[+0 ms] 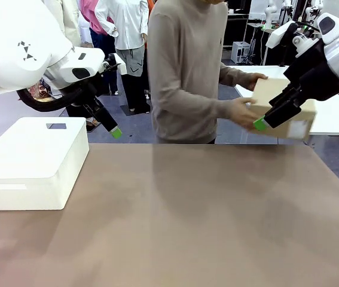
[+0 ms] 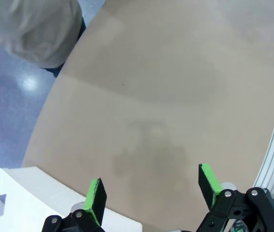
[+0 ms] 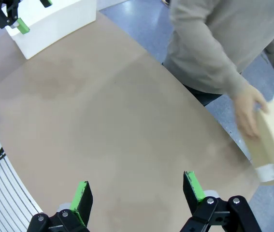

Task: Pack the shoes into the box.
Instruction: Press down on the lid of the Shoes Box.

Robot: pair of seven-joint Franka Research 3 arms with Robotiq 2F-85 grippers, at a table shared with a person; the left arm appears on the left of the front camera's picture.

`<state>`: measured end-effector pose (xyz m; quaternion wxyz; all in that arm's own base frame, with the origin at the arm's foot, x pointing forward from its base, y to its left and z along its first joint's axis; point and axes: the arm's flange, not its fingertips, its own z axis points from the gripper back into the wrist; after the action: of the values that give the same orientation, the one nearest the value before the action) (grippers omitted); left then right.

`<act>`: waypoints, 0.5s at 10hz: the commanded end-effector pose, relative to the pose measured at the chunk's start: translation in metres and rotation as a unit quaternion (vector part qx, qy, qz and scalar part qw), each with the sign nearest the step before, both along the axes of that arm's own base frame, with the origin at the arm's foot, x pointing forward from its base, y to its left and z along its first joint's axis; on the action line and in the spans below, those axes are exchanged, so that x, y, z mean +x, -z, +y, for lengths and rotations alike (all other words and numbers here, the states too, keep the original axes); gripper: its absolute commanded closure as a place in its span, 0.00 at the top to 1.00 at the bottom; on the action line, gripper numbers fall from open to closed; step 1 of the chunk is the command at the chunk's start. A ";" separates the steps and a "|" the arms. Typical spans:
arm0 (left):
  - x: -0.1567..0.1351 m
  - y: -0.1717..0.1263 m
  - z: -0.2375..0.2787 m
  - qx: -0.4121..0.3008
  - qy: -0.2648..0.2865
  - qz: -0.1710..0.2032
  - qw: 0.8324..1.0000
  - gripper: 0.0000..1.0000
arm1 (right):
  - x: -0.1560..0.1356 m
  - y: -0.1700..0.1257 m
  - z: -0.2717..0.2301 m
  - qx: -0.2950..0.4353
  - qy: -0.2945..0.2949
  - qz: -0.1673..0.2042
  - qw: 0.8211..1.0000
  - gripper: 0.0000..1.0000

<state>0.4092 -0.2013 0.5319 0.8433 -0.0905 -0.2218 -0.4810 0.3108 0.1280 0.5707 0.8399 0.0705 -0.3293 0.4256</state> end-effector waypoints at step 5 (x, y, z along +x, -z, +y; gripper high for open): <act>-0.004 0.002 0.002 -0.002 -0.006 -0.002 1.000 1.00 | -0.001 0.001 0.001 -0.003 0.010 0.003 1.000 1.00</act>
<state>0.4092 -0.2013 0.5319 0.8433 -0.0905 -0.2218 -0.4810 0.3108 0.1280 0.5707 0.8399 0.0705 -0.3293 0.4256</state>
